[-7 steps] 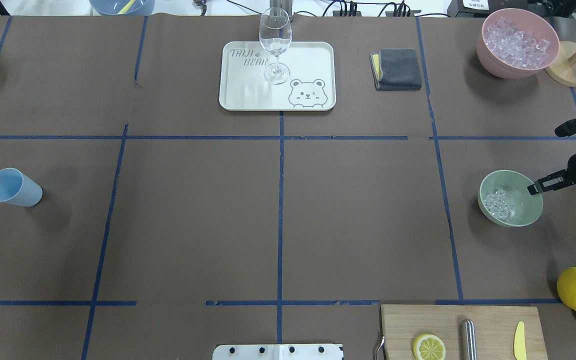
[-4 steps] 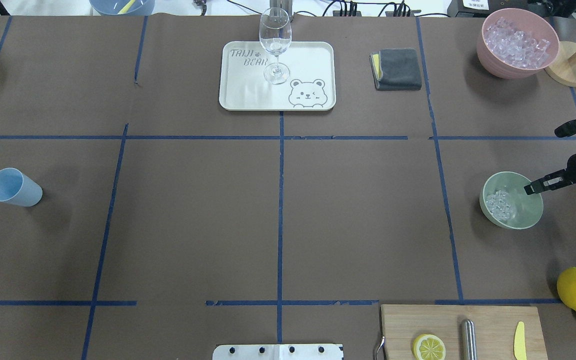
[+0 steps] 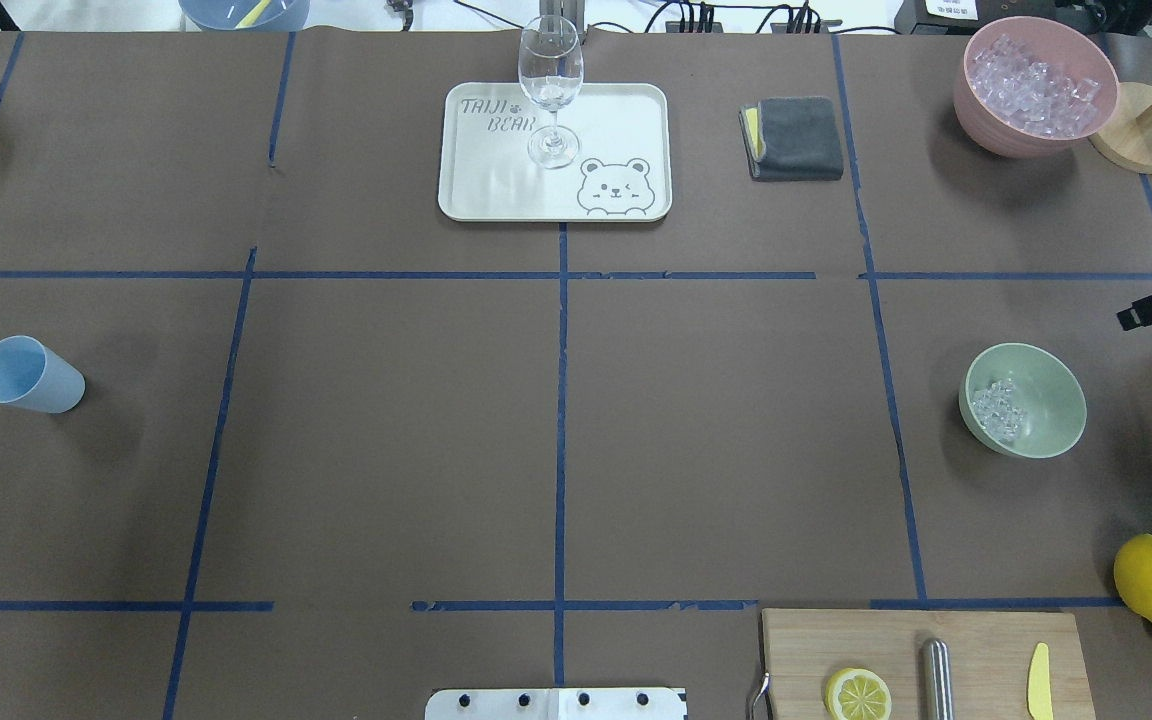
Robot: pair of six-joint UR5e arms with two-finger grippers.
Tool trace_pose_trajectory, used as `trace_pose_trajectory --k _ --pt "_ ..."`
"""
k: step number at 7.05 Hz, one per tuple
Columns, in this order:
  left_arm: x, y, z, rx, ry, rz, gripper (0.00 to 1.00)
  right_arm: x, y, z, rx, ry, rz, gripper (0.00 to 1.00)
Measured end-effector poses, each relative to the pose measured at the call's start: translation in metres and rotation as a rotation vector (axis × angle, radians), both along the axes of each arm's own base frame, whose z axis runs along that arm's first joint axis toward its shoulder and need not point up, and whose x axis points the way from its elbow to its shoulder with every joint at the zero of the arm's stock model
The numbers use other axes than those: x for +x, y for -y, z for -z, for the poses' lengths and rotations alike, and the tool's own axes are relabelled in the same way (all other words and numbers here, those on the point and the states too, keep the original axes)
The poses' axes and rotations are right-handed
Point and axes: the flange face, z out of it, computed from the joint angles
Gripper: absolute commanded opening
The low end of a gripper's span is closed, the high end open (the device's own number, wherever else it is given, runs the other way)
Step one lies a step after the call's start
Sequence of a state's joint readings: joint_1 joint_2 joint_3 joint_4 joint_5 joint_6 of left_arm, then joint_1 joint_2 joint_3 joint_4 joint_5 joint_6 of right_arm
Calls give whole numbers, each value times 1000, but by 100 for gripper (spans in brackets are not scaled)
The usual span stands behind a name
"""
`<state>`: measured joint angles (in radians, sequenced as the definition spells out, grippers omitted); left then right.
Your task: Pour ice into bowl
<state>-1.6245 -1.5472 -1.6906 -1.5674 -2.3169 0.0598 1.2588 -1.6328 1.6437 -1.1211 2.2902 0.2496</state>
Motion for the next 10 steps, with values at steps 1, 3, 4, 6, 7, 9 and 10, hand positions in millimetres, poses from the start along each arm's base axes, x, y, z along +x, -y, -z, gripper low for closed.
trace_pose_trajectory --k 1,3,4,6,7,9,10 --pt "0 0 -2 -4 1 0 100 46 13 -4 -6 -44 7 100" --pt "1 -1 -8 -18 1 -1 100 123 10 -21 -138 -89 -17 100" --pt "1 -1 -9 -21 0 -1 100 140 -6 -40 -238 -95 -27 100" --pt "1 -1 -9 -19 -1 -2 100 154 -35 -67 -329 -100 -44 100" --pt "1 -1 -9 -18 -1 -3 100 156 -40 -72 -328 -100 -48 100" --pt "1 -1 -10 -19 0 -3 100 157 -49 -77 -284 -97 -56 100" --pt "1 -2 -10 -23 0 -2 100 156 -55 -81 -264 -91 -58 100"
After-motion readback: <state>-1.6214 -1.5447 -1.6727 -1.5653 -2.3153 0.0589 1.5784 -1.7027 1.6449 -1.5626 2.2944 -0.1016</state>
